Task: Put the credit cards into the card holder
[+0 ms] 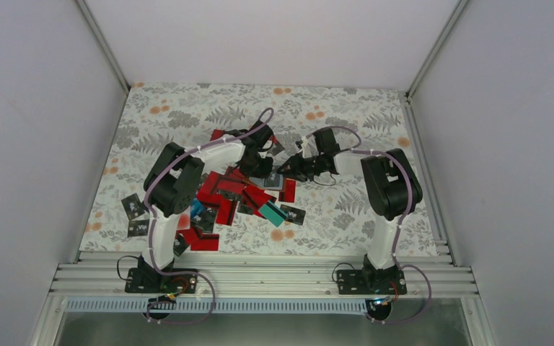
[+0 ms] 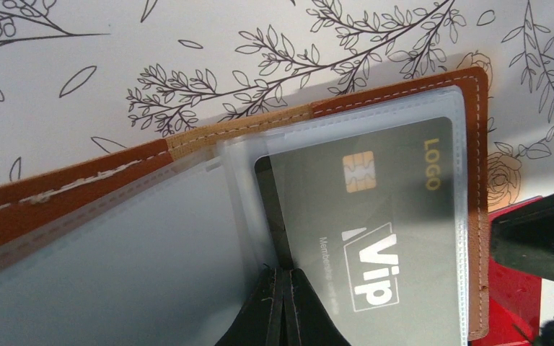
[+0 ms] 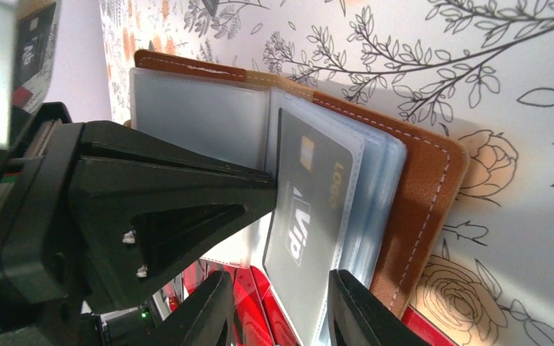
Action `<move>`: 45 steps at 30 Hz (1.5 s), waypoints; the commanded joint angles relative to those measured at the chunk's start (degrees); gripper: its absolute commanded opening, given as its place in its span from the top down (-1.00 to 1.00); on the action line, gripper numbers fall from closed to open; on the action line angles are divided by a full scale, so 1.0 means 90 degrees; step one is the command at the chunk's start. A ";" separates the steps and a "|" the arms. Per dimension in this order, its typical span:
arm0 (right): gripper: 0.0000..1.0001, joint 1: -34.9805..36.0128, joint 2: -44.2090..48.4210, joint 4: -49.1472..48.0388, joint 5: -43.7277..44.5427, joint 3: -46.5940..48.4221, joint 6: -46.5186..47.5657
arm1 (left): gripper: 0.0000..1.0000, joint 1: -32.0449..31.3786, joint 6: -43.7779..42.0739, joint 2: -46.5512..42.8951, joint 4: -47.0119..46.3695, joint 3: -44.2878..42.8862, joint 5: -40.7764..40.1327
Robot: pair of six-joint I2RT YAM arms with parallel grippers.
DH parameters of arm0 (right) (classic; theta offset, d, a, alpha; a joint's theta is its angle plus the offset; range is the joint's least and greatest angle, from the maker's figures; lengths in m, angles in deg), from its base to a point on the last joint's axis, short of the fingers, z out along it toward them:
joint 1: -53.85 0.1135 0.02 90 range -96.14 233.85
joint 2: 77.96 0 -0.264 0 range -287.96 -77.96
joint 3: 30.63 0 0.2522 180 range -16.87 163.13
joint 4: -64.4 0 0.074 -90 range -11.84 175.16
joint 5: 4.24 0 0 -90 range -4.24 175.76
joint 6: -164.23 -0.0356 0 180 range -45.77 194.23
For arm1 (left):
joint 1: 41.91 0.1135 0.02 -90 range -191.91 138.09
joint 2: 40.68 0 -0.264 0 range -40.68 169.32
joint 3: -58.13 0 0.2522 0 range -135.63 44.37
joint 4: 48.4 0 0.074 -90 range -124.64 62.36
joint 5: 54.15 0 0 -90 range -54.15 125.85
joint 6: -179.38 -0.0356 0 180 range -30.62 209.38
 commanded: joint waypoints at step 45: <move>0.85 0.0411 -0.0365 0.0517 0.0744 0.0508 0.0001 | 0.95 -0.0037 0.0056 0.0162 -0.0228 0.0675 0.0019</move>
